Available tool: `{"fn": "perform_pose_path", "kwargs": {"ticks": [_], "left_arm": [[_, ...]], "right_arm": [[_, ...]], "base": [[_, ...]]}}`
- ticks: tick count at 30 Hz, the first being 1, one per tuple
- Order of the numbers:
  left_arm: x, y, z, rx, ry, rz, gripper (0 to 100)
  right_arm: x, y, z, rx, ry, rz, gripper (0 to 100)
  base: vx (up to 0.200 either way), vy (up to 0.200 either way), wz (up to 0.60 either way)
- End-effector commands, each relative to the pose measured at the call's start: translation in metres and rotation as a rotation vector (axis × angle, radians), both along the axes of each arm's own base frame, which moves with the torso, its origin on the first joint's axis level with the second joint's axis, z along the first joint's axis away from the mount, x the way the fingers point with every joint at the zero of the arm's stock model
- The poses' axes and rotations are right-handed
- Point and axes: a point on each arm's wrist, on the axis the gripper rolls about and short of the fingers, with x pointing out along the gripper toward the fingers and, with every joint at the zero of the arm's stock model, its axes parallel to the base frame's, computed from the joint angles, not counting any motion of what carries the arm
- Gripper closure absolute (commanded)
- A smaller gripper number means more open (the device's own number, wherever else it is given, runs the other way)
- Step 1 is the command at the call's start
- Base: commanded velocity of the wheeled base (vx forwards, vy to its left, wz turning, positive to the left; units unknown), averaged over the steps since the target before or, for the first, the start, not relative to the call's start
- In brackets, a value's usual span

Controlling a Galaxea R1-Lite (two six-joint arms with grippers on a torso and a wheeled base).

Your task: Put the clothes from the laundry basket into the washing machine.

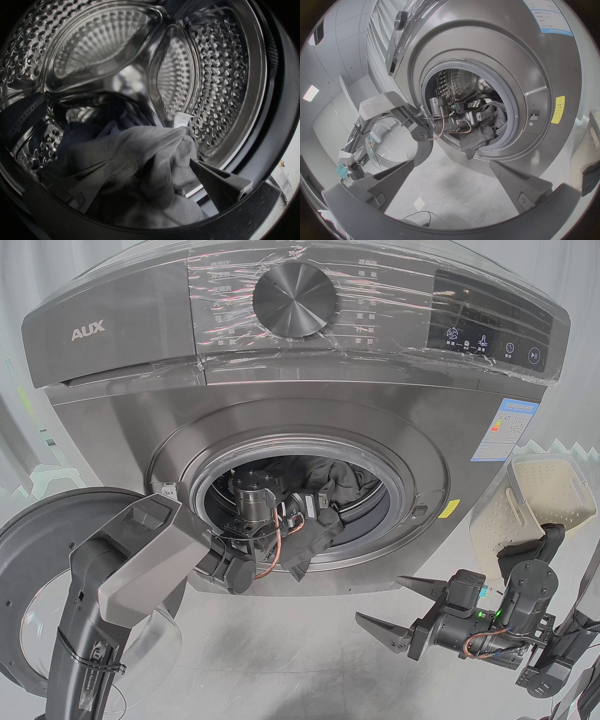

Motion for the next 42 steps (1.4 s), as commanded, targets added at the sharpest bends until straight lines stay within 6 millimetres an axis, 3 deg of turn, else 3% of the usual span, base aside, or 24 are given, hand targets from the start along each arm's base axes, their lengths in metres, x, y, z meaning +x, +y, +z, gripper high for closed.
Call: {"fn": "perform_pose_path", "kwargs": {"ticks": [1,5,11,19,20,25,30,34,42], "left_arm": [[-0.023,-0.001,0.020,0.027,0.048,-0.055,0],[-0.029,-0.006,0.008,0.058,0.087,-0.073,0],[-0.027,-0.010,-0.025,0.119,0.148,-0.085,0],[-0.021,-0.008,-0.044,0.170,0.173,-0.076,0],[-0.020,-0.008,-0.042,0.166,0.166,-0.076,100],[-0.011,-0.013,-0.030,0.126,0.110,-0.061,100],[0.013,-0.011,0.008,0.016,-0.018,0.018,100],[0.025,-0.008,0.021,-0.029,-0.078,0.045,100],[0.045,-0.010,0.018,-0.089,-0.163,0.103,100]], "right_arm": [[0.000,0.001,-0.001,-0.001,0.002,0.003,0],[0.000,0.001,-0.001,-0.001,0.002,0.003,0],[0.000,0.000,0.000,0.000,0.001,0.003,0],[0.000,0.001,0.000,0.000,0.000,0.003,0],[0.000,0.001,0.000,0.000,0.000,0.003,0],[0.000,0.001,0.000,0.000,0.000,0.004,0],[-0.001,0.002,0.001,0.004,-0.004,0.009,0],[0.000,0.002,0.001,0.005,-0.005,0.009,0],[0.000,0.003,0.001,0.004,-0.004,0.009,0]], "base": [[0.000,0.000,0.00],[0.000,0.000,0.00],[0.000,0.000,0.00],[0.000,0.000,0.00],[0.000,0.000,0.00],[0.000,0.000,0.00],[0.000,0.000,0.00],[0.000,0.000,0.00],[0.000,0.000,0.00]]}}
